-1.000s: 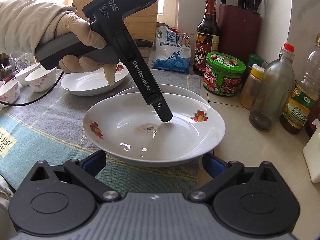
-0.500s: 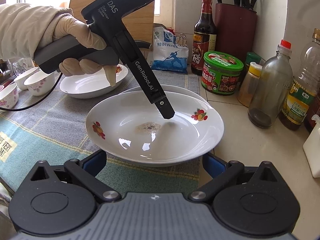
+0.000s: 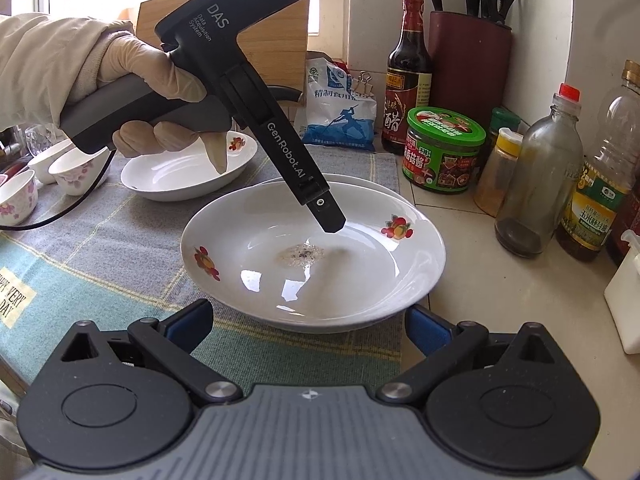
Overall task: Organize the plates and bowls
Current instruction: 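Lower the stained plate onto the fruit-print plate and open the left tool, then withdraw the left tool from the stacked plates, then move the right tool toward a white fruit-print plate while the left tool moves toward another plate, then close the right tool on the white fruit-print plate's rim, then lift the plate with the right tool and carry it toward the plate stack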
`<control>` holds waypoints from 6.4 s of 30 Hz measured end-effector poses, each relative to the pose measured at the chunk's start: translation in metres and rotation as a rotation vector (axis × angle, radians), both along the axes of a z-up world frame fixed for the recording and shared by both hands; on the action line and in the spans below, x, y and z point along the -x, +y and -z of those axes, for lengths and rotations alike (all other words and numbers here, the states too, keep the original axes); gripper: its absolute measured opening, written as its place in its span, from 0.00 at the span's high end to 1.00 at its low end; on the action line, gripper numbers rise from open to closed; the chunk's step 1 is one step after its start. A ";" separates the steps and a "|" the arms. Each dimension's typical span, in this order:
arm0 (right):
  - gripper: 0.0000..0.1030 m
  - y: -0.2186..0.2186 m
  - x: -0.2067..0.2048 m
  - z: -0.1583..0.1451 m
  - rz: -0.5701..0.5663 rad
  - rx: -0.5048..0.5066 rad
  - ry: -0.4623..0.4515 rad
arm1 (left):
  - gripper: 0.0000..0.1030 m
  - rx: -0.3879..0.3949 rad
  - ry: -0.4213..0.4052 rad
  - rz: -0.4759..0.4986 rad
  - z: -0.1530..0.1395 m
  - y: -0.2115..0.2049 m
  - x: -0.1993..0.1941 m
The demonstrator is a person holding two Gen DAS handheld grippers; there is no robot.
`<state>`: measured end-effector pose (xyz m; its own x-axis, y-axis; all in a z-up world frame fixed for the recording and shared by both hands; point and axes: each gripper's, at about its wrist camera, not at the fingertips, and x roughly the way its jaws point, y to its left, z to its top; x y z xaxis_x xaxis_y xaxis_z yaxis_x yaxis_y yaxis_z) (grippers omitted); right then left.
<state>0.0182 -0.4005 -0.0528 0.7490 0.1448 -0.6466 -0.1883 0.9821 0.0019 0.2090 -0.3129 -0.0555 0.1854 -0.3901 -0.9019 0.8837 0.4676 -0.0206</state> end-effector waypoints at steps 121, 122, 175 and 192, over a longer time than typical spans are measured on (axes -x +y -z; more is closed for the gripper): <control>0.00 0.156 -0.325 0.021 -0.565 0.019 0.452 | 0.00 0.197 -0.261 -0.613 0.042 0.192 0.038; 0.00 0.157 -0.325 0.021 -0.577 0.029 0.450 | 0.00 0.197 -0.261 -0.612 0.041 0.192 0.038; 0.00 0.140 -0.327 0.012 -0.599 -0.234 0.628 | 0.01 0.174 -0.235 -0.540 0.026 0.184 0.062; 0.00 0.135 -0.265 -0.021 -0.551 -0.266 0.543 | 0.01 0.169 -0.261 -0.465 -0.015 0.181 0.109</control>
